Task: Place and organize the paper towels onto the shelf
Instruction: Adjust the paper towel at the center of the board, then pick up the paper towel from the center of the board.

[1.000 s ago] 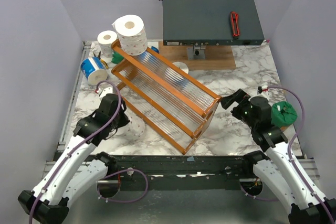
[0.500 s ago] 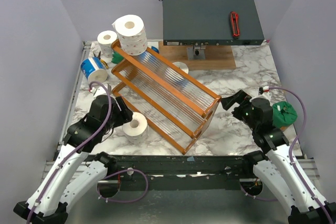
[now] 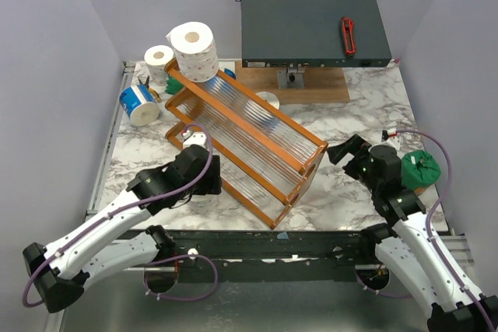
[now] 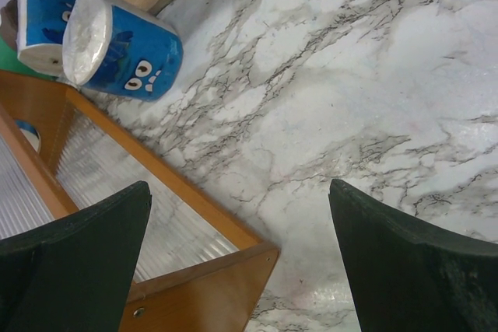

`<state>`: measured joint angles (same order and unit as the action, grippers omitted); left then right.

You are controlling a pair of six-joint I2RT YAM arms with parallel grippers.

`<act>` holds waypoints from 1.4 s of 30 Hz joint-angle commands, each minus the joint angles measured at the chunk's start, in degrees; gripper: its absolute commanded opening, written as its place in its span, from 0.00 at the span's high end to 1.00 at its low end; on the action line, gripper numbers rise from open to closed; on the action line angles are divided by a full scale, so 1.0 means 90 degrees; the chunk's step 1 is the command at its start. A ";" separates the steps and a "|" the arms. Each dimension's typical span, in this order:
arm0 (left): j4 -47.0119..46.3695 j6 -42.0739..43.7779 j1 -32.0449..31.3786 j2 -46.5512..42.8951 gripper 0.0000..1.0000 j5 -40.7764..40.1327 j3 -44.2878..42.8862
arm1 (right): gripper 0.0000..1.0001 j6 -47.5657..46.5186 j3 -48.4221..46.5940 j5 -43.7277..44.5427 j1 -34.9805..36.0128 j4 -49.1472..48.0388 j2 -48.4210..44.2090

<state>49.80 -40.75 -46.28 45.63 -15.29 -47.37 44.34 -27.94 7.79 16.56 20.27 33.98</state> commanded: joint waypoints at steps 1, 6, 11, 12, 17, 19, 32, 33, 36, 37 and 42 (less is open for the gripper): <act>-0.0133 0.0307 -0.0217 0.0393 0.32 -0.0384 -0.0228 | 0.00 -0.0218 0.0053 0.0038 0.0035 -0.0113 0.0110; 0.0164 0.0358 -0.0248 0.0733 0.32 -0.0523 -0.0474 | 0.00 -0.0249 0.0042 0.0033 0.0038 -0.0145 0.0189; 0.0230 0.0319 -0.0248 0.0834 0.31 -0.0551 -0.0499 | 0.00 -0.0248 0.0097 -0.0006 0.0035 -0.0218 0.0217; 0.0223 0.0305 -0.0248 0.0860 0.31 -0.0525 -0.0483 | 0.00 -0.0249 0.0097 -0.0006 0.0035 -0.0231 0.0219; 0.0236 0.0234 -0.0254 0.1036 0.32 -0.0416 -0.0423 | 0.00 -0.0295 0.0048 -0.0036 0.0036 -0.0214 0.0229; 0.0245 0.0195 -0.0267 0.1092 0.33 -0.0396 -0.0383 | 0.00 -0.0302 0.0048 -0.0044 0.0035 -0.0211 0.0219; 0.0277 0.0022 -0.0326 0.1436 0.36 -0.0342 -0.0183 | 0.00 -0.0273 0.0103 -0.0045 0.0033 -0.0249 0.0250; 0.0259 0.0009 -0.0326 0.1451 0.36 -0.0342 -0.0167 | 0.00 -0.0259 0.0112 -0.0045 0.0035 -0.0265 0.0258; 0.0244 -0.0028 -0.0336 0.1464 0.37 -0.0342 -0.0119 | 0.00 -0.0259 0.0127 -0.0058 0.0038 -0.0269 0.0268; 0.0239 -0.0032 -0.0336 0.1464 0.37 -0.0342 -0.0099 | 0.00 -0.0258 0.0126 -0.0056 0.0035 -0.0270 0.0268; 0.0185 -0.0062 -0.0336 0.1509 0.37 -0.0333 0.0013 | 0.00 -0.0238 0.0175 -0.0061 0.0035 -0.0290 0.0254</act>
<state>51.55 -40.53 -48.88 58.81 -18.41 -48.45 42.54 -27.59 7.77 16.56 18.94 36.34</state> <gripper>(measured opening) 0.636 0.998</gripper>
